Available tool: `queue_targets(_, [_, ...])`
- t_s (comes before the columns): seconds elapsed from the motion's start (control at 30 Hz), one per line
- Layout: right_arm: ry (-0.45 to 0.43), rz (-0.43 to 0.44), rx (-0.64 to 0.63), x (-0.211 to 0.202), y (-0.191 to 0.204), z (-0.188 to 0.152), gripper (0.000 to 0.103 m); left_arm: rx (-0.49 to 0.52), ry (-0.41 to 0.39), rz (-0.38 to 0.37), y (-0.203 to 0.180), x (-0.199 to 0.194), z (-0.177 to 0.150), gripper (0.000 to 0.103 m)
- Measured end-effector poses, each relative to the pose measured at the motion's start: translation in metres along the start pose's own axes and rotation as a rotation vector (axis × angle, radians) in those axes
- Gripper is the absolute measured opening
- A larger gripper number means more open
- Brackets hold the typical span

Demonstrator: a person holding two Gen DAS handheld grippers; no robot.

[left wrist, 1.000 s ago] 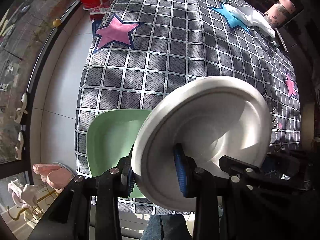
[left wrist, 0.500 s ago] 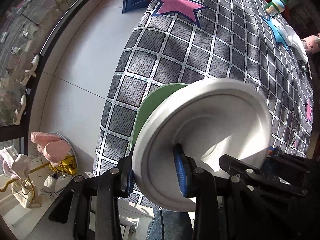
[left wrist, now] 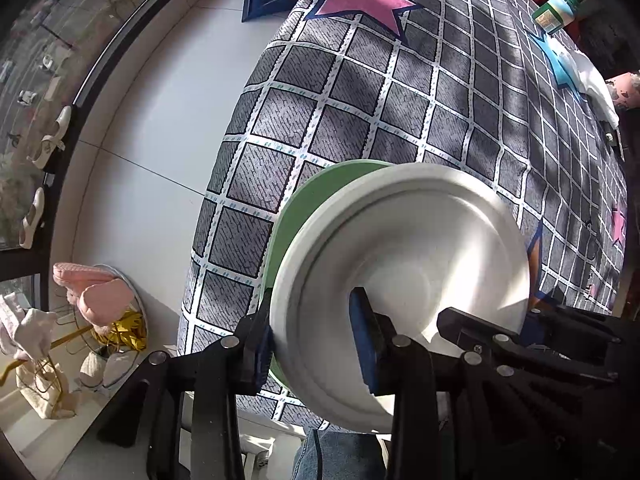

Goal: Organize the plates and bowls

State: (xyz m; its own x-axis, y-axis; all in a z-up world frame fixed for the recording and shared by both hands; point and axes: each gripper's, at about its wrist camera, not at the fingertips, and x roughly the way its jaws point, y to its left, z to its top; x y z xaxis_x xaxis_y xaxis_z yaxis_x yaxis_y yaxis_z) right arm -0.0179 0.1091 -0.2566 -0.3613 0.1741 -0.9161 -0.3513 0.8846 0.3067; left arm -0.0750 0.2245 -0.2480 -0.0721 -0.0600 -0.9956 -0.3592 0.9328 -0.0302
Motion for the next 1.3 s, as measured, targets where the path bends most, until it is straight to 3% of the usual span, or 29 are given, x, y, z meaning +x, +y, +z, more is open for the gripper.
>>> queue_targets(0.2, [-0.034,-0.026,-0.018,-0.013,0.001,-0.004,0.029,0.019,-0.025,0.001,-0.002,-0.013,-0.004,0.048])
queue_targets(0.23, [-0.046,-0.041,-0.012,-0.016,0.0,-0.005,0.039,0.016,-0.04,0.017,-0.001,-0.016,-0.004,0.056])
queue_targets(0.27, [-0.068,-0.063,-0.005,-0.02,-0.003,-0.005,0.05,0.014,-0.059,0.043,0.001,-0.02,-0.004,0.074])
queue_targets(0.3, [-0.087,-0.071,-0.004,-0.025,-0.005,-0.005,0.053,0.011,-0.078,0.063,0.004,-0.024,-0.003,0.083])
queue_targets(0.33, [-0.103,-0.063,-0.002,-0.03,-0.009,-0.005,0.057,0.01,-0.097,0.06,0.007,-0.028,-0.003,0.088])
queue_targets(0.4, [-0.119,-0.035,0.012,-0.039,-0.015,-0.005,0.077,0.015,-0.108,0.048,0.009,-0.035,-0.002,0.089])
queue_targets(0.43, [-0.13,-0.03,0.018,-0.043,-0.017,-0.005,0.094,0.022,-0.11,0.052,0.009,-0.037,-0.001,0.093])
queue_targets(0.47, [-0.147,-0.028,0.021,-0.047,-0.018,-0.005,0.102,0.032,-0.11,0.057,0.008,-0.039,-0.001,0.103])
queue_targets(0.63, [-0.219,-0.052,-0.003,-0.064,-0.011,-0.01,0.102,0.086,-0.111,0.043,-0.003,-0.04,-0.007,0.103])
queue_targets(0.77, [-0.279,-0.135,-0.066,-0.072,-0.001,-0.018,0.102,0.109,-0.125,0.036,-0.013,-0.045,-0.011,0.103])
queue_targets(1.3, [-0.231,-0.112,-0.037,-0.074,-0.008,-0.023,0.102,0.149,-0.126,0.052,-0.031,-0.054,-0.016,0.103])
